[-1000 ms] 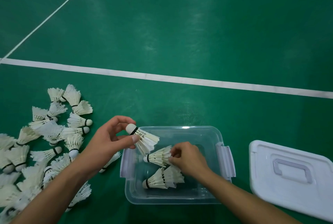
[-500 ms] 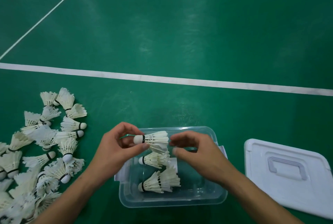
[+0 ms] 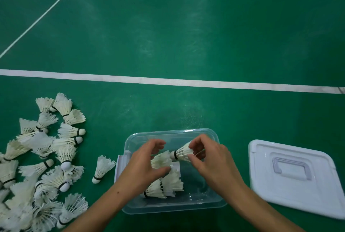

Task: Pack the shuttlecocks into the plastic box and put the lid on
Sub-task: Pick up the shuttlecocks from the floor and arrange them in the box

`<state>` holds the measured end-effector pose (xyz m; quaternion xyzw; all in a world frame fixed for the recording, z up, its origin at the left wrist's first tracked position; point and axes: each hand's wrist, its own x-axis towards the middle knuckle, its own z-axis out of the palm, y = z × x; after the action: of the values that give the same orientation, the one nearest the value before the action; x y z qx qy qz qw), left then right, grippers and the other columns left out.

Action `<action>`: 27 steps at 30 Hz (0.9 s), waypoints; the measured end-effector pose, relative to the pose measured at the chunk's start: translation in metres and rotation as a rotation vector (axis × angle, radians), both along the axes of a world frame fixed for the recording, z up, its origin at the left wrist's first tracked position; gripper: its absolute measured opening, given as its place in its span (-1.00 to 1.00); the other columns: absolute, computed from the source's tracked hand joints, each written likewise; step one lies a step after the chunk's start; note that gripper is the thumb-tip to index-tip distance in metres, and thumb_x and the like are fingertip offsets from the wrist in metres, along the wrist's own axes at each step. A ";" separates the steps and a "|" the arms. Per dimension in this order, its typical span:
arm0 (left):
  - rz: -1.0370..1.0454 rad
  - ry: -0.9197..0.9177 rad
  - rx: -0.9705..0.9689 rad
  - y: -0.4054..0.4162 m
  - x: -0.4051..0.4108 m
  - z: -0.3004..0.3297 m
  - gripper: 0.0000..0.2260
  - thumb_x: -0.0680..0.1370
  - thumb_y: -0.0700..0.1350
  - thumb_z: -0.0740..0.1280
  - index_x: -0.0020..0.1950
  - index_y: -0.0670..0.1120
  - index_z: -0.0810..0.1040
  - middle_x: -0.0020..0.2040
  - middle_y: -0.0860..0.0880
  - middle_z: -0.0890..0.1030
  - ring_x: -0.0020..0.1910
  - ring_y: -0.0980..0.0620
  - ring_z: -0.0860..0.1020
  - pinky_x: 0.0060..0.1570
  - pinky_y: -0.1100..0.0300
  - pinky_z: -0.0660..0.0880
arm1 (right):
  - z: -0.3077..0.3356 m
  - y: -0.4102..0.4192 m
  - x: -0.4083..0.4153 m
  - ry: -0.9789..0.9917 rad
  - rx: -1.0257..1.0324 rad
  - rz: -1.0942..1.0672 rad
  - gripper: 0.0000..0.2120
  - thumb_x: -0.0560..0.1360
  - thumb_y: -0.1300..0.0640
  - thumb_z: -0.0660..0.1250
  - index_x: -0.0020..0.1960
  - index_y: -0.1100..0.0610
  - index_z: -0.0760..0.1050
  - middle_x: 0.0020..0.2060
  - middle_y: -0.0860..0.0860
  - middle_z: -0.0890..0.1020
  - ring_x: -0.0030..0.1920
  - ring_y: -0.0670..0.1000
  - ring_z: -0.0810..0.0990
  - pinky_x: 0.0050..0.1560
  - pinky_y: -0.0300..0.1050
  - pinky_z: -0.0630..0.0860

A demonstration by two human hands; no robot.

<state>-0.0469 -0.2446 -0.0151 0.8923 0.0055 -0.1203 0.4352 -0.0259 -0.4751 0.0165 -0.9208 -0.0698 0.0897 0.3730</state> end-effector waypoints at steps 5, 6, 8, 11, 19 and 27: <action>-0.065 0.075 0.217 -0.015 0.008 -0.023 -0.34 0.48 -0.03 0.56 0.51 0.12 0.35 0.46 0.17 0.48 0.43 0.15 0.44 0.38 0.16 0.43 | -0.013 0.008 -0.002 -0.086 -0.178 0.030 -0.76 0.54 0.12 0.47 0.02 -0.07 0.42 -0.14 -0.14 0.61 -0.18 -0.07 0.59 -0.15 -0.06 0.57; -0.069 0.087 0.273 -0.017 0.010 -0.026 -0.34 0.48 -0.05 0.55 0.51 0.12 0.35 0.46 0.15 0.50 0.42 0.11 0.47 0.37 0.09 0.47 | -0.015 0.011 -0.001 -0.084 -0.193 0.028 -0.76 0.54 0.15 0.47 0.01 -0.05 0.41 -0.16 -0.12 0.60 -0.20 -0.05 0.58 -0.18 -0.08 0.55; -0.084 0.087 0.425 -0.021 0.012 -0.031 -0.35 0.47 -0.08 0.53 0.51 0.13 0.36 0.43 0.12 0.55 0.35 0.04 0.54 0.29 0.00 0.54 | -0.018 0.016 0.001 -0.063 -0.204 0.041 -0.75 0.54 0.23 0.45 -0.02 -0.03 0.40 -0.19 -0.12 0.57 -0.21 -0.04 0.55 -0.21 -0.11 0.50; -0.105 0.051 0.558 -0.025 0.013 -0.035 -0.37 0.48 -0.09 0.52 0.48 0.17 0.37 0.39 0.12 0.59 0.31 -0.01 0.57 0.24 -0.09 0.56 | -0.029 0.023 0.001 -0.018 -0.202 0.069 -0.69 0.52 0.31 0.43 -0.06 -0.03 0.37 -0.20 -0.12 0.55 -0.20 -0.05 0.54 -0.20 -0.13 0.51; -0.112 0.026 0.530 -0.022 0.013 -0.043 -0.35 0.47 -0.06 0.57 0.48 0.16 0.37 0.37 0.10 0.61 0.29 0.02 0.58 0.22 -0.06 0.58 | -0.058 0.032 0.005 0.259 -0.018 0.014 -0.70 0.49 0.32 0.48 -0.10 -0.01 0.44 -0.17 -0.10 0.61 -0.16 -0.10 0.60 -0.11 -0.10 0.62; -0.120 0.038 0.541 -0.024 0.012 -0.043 -0.32 0.49 -0.10 0.54 0.51 0.21 0.31 0.43 0.10 0.55 0.37 -0.02 0.53 0.32 -0.12 0.50 | -0.064 0.050 0.013 0.407 0.034 0.036 -0.65 0.47 0.32 0.51 -0.04 0.01 0.38 -0.16 -0.06 0.58 -0.23 -0.12 0.53 -0.27 -0.24 0.47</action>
<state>-0.0348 -0.2688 -0.0580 0.9723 -0.0072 -0.1566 0.1731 -0.0130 -0.4253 -0.0480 -0.8759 -0.0109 0.2793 0.3932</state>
